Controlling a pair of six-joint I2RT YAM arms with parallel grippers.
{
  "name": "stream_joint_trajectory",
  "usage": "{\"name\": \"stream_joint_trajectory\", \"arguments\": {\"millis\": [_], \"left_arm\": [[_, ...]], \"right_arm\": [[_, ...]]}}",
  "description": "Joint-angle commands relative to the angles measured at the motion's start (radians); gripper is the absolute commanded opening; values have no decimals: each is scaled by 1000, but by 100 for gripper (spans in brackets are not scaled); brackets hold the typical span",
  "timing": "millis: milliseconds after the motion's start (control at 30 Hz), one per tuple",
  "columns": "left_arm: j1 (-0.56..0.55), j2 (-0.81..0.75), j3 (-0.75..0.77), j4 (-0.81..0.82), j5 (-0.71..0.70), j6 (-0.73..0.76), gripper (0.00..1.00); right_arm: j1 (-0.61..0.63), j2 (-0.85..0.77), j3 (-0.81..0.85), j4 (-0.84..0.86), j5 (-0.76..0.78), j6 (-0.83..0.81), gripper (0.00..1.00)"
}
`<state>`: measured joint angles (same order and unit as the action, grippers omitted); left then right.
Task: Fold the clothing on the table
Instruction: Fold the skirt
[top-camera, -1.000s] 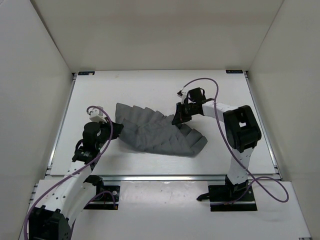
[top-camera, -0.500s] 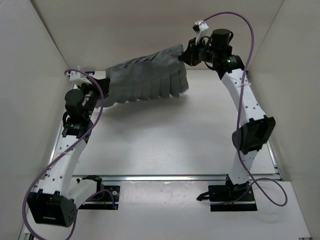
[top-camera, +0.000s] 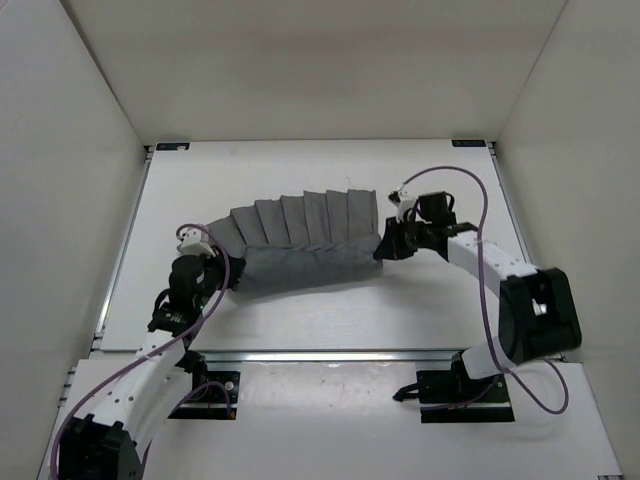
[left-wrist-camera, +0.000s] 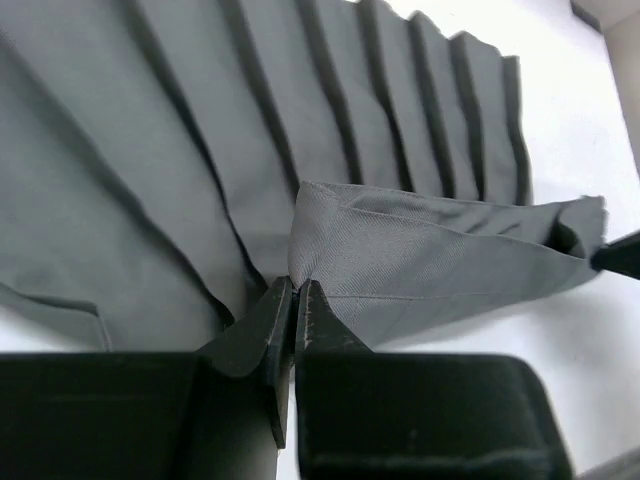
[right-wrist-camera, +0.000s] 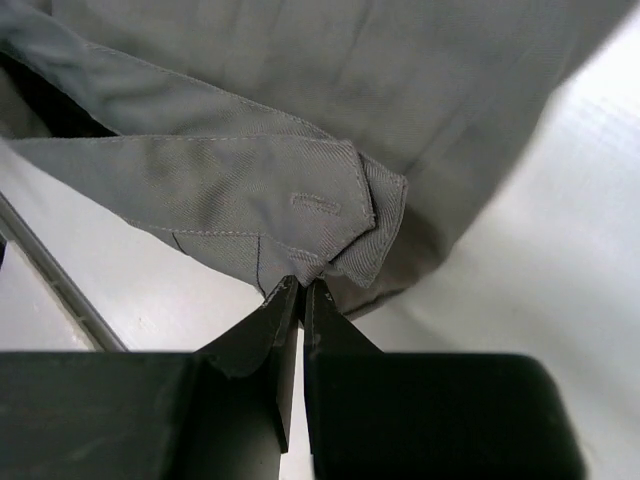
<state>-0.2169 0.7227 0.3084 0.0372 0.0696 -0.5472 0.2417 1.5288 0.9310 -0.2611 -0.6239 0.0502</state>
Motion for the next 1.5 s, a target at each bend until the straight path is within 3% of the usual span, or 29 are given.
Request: {"name": "stream_joint_trajectory", "arguments": {"millis": [0,167,300,467,667,833,1100,1467], "left_arm": [[-12,-94,0,-86,-25,-14,0],[-21,-183,-23,-235,-7,6,0],[-18,-247,-41,-283,13,-5,0],[-13,-341,-2,-345,-28,-43,0],[11,-258,101,-314,-60,-16,0],[28,-135,170,-200,-68,-14,0],[86,214,322,24,-68,15,0],[122,733,596,144,-10,50,1]], "right_arm": [[42,-220,-99,132,31,22,0],[163,-395,-257,20,128,52,0],[214,-499,-279,-3,101,109,0],[156,-581,-222,-104,49,109,0],[24,-621,-126,-113,-25,76,0],[-8,-495,-49,2,-56,123,0],[-48,-171,138,160,-50,158,0],[-108,175,265,210,-51,171,0]]}}
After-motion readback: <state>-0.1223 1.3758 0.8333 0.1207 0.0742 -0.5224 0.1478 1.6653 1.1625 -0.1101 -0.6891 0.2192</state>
